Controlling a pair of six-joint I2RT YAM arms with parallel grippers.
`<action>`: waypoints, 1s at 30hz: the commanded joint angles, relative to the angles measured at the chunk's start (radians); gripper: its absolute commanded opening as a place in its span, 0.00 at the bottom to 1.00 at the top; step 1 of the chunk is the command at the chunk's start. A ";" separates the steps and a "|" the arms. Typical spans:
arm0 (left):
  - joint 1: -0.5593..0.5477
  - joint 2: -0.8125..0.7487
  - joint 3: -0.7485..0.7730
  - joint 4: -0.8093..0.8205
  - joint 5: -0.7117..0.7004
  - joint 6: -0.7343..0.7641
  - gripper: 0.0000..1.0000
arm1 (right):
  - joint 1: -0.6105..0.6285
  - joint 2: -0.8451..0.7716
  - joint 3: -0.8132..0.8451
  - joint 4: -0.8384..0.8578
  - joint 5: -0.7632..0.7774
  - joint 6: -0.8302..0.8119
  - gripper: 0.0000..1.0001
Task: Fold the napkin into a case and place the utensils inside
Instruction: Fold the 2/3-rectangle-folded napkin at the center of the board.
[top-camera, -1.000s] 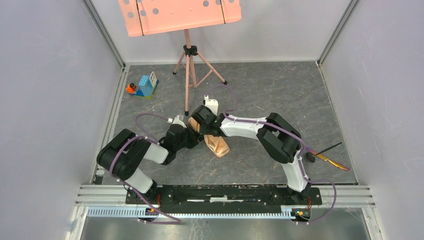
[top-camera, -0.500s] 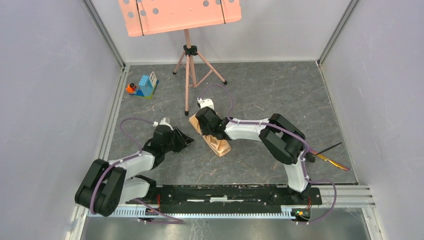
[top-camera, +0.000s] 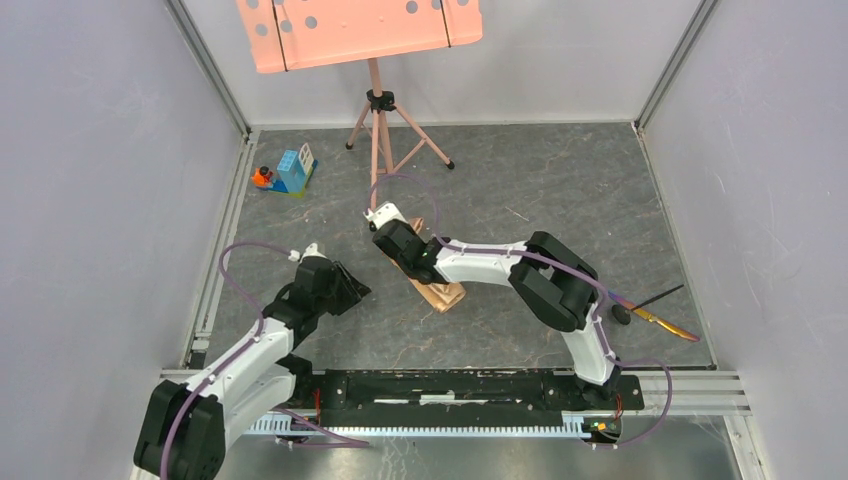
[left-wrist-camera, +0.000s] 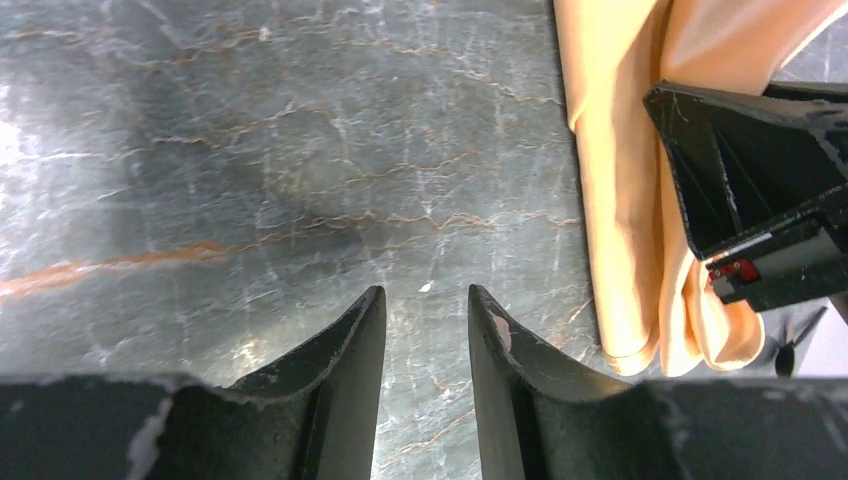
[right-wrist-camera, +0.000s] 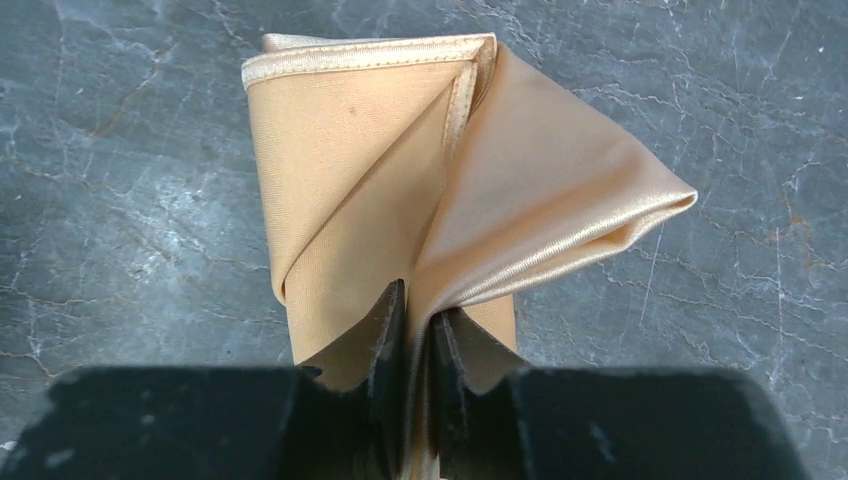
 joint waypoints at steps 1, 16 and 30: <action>0.018 -0.031 0.060 -0.103 -0.070 0.045 0.44 | 0.050 0.040 0.063 -0.009 0.102 -0.078 0.17; 0.187 -0.052 0.140 -0.235 -0.066 0.096 0.47 | 0.204 0.198 0.165 0.013 0.471 -0.298 0.24; 0.343 -0.074 0.324 -0.509 -0.261 -0.005 0.63 | 0.243 0.184 0.047 0.255 0.433 -0.572 0.37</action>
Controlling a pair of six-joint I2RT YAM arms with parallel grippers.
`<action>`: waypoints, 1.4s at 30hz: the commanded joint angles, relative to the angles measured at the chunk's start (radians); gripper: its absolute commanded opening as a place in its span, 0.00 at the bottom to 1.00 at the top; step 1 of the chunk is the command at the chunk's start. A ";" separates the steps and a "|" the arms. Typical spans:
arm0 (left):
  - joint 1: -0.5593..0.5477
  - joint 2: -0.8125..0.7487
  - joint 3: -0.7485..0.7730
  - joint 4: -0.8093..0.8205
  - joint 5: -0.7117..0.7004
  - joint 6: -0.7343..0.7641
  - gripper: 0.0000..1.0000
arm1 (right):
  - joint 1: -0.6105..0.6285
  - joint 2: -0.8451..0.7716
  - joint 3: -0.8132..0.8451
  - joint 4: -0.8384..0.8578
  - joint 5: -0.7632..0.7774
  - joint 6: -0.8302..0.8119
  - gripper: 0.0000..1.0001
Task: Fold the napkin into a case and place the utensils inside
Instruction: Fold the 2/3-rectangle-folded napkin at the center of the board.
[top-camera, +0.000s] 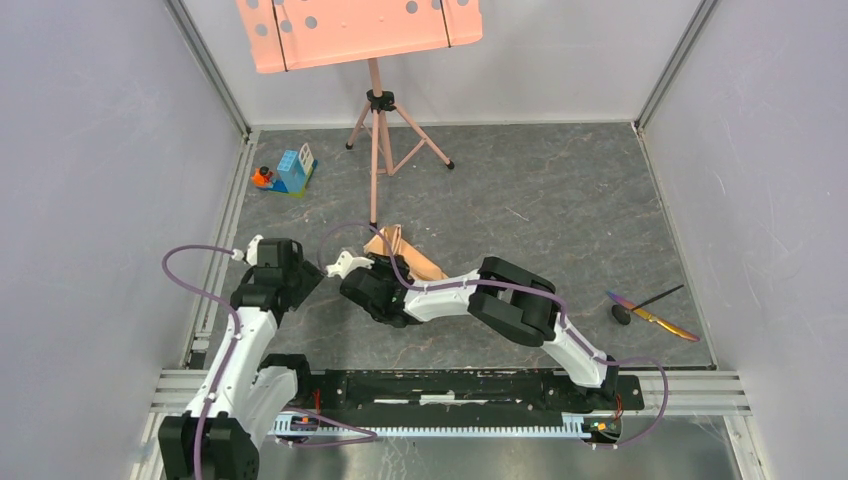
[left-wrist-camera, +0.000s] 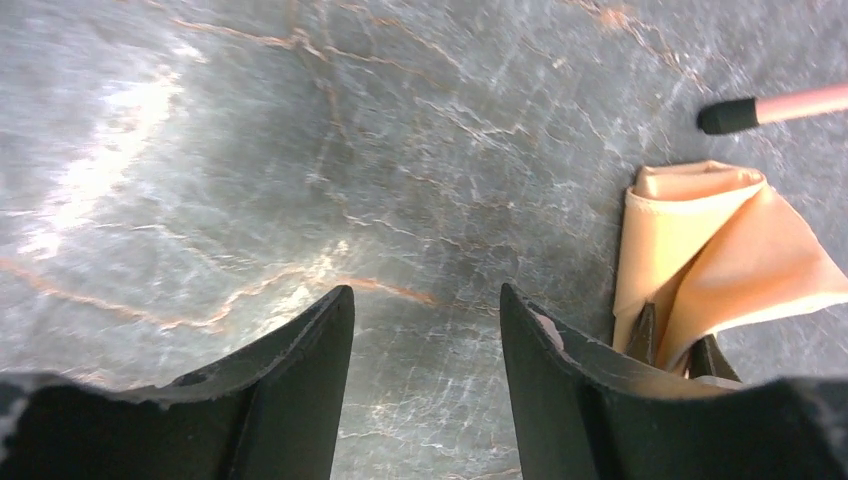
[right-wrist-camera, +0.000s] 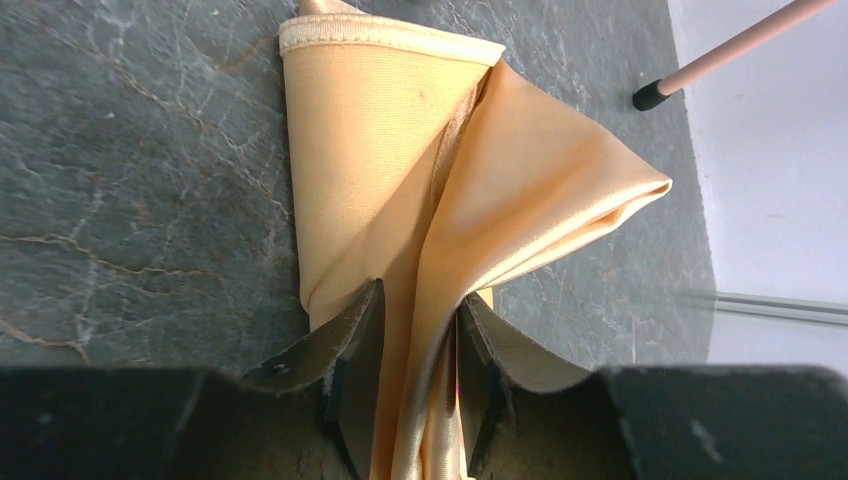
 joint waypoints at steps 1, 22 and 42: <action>0.005 -0.024 0.115 -0.090 -0.135 -0.038 0.64 | 0.017 -0.010 -0.044 0.123 0.008 -0.166 0.38; 0.005 0.004 0.216 0.004 0.124 0.185 0.69 | -0.087 -0.372 -0.179 0.112 -0.700 0.198 0.71; -0.179 0.416 0.258 0.233 0.401 -0.017 0.63 | -0.567 -0.244 -0.326 0.588 -1.446 0.818 0.52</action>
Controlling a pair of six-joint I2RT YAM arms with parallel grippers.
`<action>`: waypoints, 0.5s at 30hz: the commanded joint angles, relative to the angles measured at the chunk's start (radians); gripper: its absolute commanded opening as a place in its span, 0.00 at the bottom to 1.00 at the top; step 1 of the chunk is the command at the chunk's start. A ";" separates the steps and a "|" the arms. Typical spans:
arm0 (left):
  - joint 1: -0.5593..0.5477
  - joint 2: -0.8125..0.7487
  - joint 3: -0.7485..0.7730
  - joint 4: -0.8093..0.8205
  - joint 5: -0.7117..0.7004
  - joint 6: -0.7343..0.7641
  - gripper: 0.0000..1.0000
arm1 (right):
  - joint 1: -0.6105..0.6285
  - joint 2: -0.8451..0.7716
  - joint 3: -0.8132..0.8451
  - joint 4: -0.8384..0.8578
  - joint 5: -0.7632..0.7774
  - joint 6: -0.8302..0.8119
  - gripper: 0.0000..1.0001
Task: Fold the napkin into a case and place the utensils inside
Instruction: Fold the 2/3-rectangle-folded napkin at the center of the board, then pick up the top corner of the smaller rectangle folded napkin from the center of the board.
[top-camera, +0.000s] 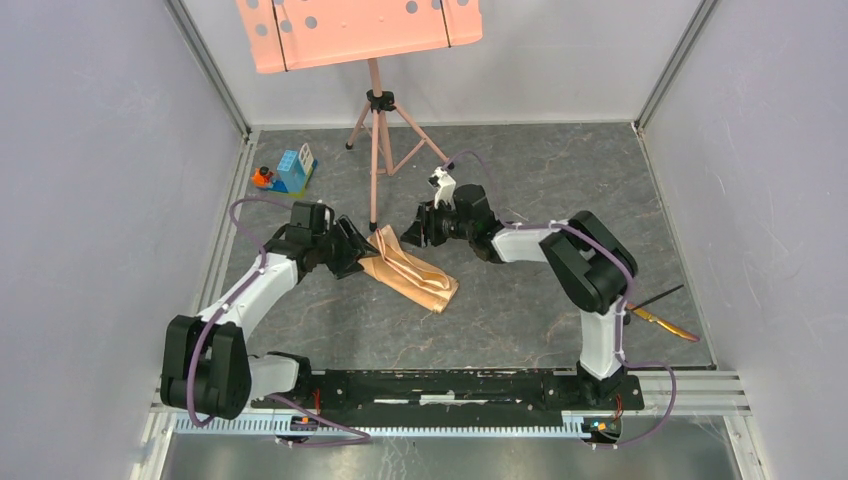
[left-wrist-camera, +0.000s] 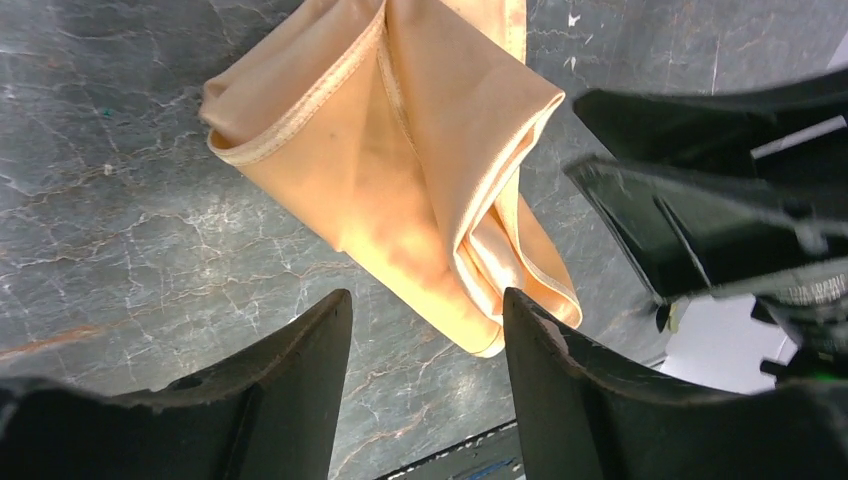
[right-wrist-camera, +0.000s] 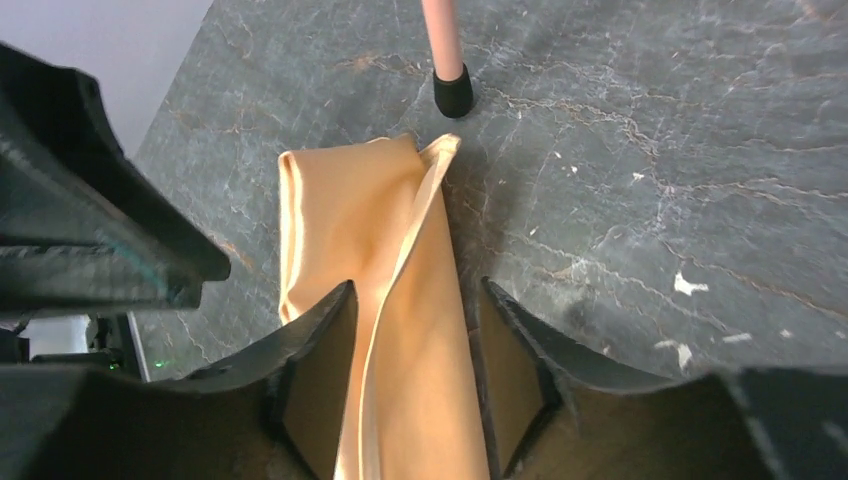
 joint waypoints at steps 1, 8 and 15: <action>-0.020 0.006 0.033 0.045 -0.036 -0.060 0.62 | 0.003 0.097 0.133 0.069 -0.101 0.091 0.52; -0.020 -0.038 -0.019 0.034 -0.130 -0.065 0.56 | 0.002 0.211 0.246 0.039 -0.090 0.081 0.48; -0.020 -0.003 -0.020 0.001 -0.151 -0.017 0.54 | 0.004 0.262 0.294 0.028 -0.088 0.076 0.38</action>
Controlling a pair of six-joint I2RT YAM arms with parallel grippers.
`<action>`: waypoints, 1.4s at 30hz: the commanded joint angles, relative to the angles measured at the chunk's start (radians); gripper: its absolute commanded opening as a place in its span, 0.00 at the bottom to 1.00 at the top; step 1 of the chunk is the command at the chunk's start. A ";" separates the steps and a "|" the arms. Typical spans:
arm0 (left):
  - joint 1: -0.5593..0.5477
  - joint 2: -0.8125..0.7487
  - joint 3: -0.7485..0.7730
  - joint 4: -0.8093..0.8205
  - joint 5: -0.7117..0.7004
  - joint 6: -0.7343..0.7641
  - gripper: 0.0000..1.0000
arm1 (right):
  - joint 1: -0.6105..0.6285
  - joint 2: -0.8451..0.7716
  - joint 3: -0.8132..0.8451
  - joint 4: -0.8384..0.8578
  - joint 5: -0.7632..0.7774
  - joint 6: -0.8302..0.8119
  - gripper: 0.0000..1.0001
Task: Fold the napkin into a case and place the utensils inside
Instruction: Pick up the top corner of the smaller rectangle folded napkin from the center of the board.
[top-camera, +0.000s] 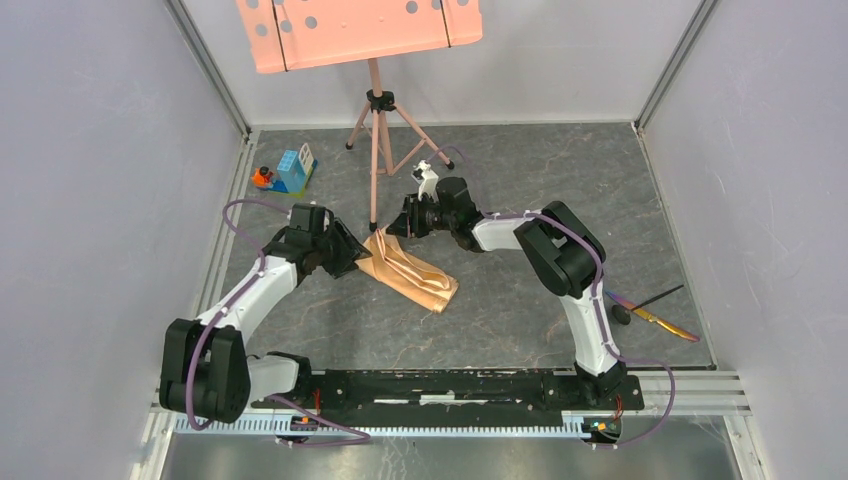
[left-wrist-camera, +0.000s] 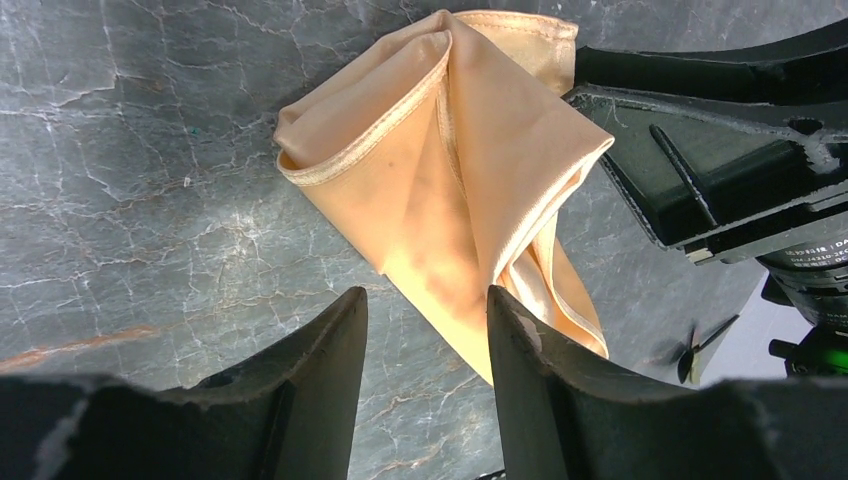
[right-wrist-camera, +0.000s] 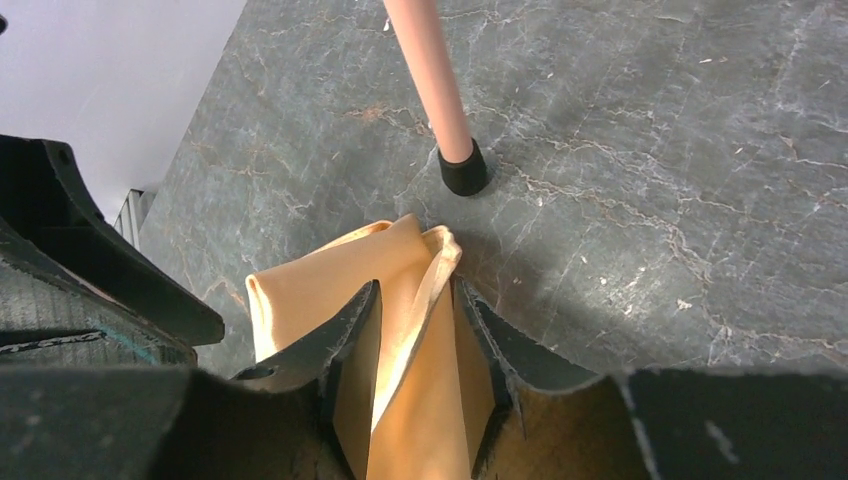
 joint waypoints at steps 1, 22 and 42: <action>0.000 0.015 -0.003 -0.006 -0.043 0.011 0.54 | 0.003 0.026 0.053 0.016 -0.012 -0.006 0.38; 0.001 -0.023 -0.153 0.288 0.062 -0.076 0.50 | 0.047 -0.150 -0.124 0.134 0.035 0.042 0.00; 0.001 -0.128 -0.235 0.454 0.146 -0.088 0.69 | 0.061 -0.217 -0.212 0.171 0.114 0.049 0.00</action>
